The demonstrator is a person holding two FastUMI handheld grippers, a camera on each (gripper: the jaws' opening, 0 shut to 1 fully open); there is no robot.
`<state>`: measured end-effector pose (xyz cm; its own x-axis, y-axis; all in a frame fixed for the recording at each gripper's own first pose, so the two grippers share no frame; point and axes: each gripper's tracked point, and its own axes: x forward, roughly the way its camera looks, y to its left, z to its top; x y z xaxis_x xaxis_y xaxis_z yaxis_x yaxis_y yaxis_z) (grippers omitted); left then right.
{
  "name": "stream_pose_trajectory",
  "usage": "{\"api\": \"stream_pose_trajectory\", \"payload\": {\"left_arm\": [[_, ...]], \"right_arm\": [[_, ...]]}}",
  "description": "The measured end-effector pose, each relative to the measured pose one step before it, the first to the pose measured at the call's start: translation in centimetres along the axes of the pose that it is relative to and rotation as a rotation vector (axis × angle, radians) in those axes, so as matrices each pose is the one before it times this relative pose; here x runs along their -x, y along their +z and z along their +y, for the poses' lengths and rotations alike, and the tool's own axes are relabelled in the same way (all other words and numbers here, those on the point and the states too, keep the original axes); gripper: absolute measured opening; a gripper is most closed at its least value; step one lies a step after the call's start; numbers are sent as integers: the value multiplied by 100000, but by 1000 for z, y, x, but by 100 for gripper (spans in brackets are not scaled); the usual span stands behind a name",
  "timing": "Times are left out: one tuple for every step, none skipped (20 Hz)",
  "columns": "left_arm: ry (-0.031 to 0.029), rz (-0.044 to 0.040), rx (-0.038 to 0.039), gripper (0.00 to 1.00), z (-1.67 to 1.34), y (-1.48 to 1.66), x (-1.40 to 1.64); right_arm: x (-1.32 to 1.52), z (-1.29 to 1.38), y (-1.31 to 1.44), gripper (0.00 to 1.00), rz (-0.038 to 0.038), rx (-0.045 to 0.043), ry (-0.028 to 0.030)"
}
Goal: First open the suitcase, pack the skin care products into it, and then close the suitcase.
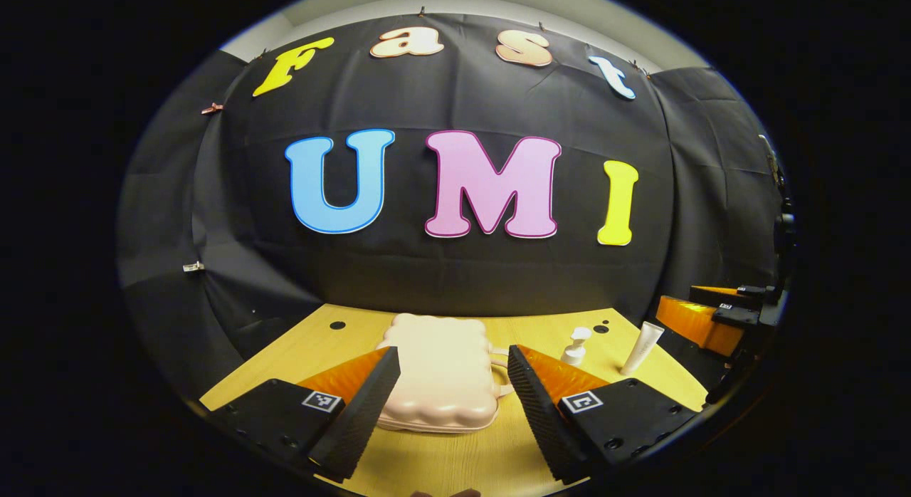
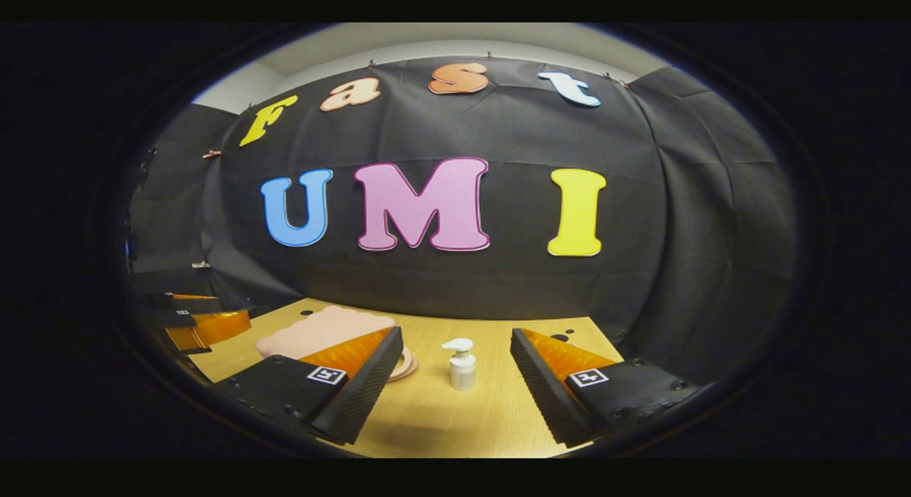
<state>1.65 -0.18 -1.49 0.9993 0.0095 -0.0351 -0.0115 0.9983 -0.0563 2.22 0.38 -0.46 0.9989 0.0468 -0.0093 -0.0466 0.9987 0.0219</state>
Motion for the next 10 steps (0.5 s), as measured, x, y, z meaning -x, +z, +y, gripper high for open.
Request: {"api": "stream_pose_trajectory", "payload": {"left_arm": [[-2697,1021,-457,96,-841,-40,-449],[-2957,860,-485,96,-968,-183,-647],[-3102,1477,-582,96,-1168,-306,-803],[-3057,1522,-942,96,-1126,-457,-1018],[-3654,1658,-1360,96,-1238,-363,-1135],[-3727,2231,-1261,96,-1351,-814,-1625],[-2196,2790,-773,96,-773,-780,-1457],[-2288,3136,-693,96,-779,-768,-2041],[-1398,2266,-247,97,-475,-508,-1685],[-1155,2636,183,97,-458,-713,-1813]], "right_arm": [[-88,-218,188,97,-289,509,-235],[-120,-293,327,97,-774,410,-325],[-14,-354,201,97,-575,402,-655],[170,-135,-279,97,-101,721,-945],[-117,-456,-117,97,115,918,-760],[59,-373,-323,97,672,554,-174],[162,-267,-536,97,1087,241,134],[208,-402,-275,97,783,630,-389],[184,-595,-286,97,483,986,-862],[130,-688,-306,97,454,998,-1103]]}}
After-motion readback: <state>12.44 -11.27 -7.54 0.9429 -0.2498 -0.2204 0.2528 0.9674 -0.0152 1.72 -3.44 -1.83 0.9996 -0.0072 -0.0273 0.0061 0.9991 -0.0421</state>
